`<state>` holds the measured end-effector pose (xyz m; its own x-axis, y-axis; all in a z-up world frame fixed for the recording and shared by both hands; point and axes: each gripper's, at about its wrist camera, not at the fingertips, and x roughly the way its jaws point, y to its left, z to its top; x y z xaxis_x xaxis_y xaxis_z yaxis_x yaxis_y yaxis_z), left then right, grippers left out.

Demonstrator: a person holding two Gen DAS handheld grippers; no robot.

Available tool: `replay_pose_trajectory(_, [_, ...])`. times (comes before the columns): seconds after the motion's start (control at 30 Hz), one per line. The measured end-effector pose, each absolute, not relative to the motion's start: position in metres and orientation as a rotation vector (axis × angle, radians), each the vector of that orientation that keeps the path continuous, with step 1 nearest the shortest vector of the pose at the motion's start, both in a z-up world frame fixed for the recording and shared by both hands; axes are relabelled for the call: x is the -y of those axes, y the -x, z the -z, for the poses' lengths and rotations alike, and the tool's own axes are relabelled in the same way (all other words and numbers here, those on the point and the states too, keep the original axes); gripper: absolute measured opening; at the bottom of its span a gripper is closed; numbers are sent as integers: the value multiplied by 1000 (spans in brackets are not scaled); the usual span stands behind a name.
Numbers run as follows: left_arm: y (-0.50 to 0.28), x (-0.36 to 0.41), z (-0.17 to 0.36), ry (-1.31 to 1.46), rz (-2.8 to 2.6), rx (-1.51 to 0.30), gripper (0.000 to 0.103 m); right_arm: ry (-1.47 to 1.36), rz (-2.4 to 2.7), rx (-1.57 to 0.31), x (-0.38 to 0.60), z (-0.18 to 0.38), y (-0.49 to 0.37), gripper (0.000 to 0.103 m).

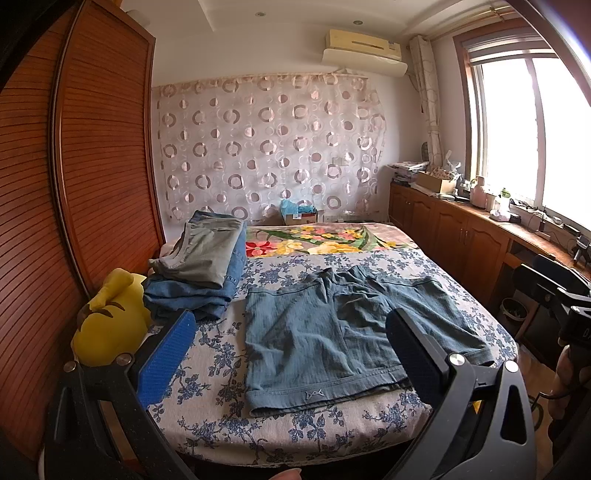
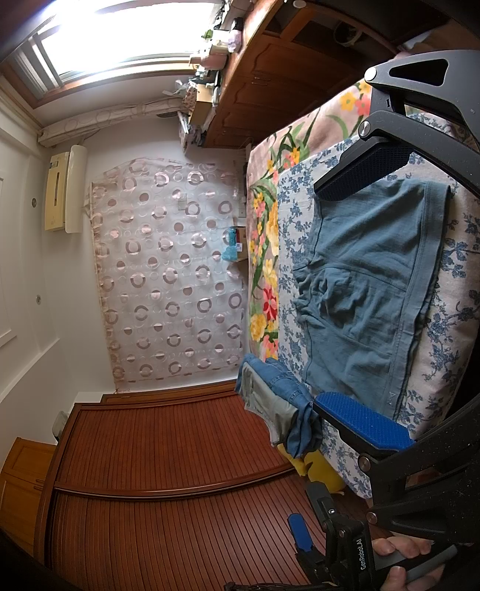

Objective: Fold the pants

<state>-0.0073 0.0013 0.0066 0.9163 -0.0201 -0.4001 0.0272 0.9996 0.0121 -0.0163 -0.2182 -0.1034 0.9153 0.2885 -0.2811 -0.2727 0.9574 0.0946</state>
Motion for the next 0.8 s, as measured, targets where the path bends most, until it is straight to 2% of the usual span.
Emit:
replay_pose_trajectory(0.37, [12,7,-15,-19,23,-426,103,-49,-283,-308,219,106,14,103])
replay_pose_trajectory(0.8, [-13,6,28,-4,37,-526,103,-39,-265,-371,225,115,7,103])
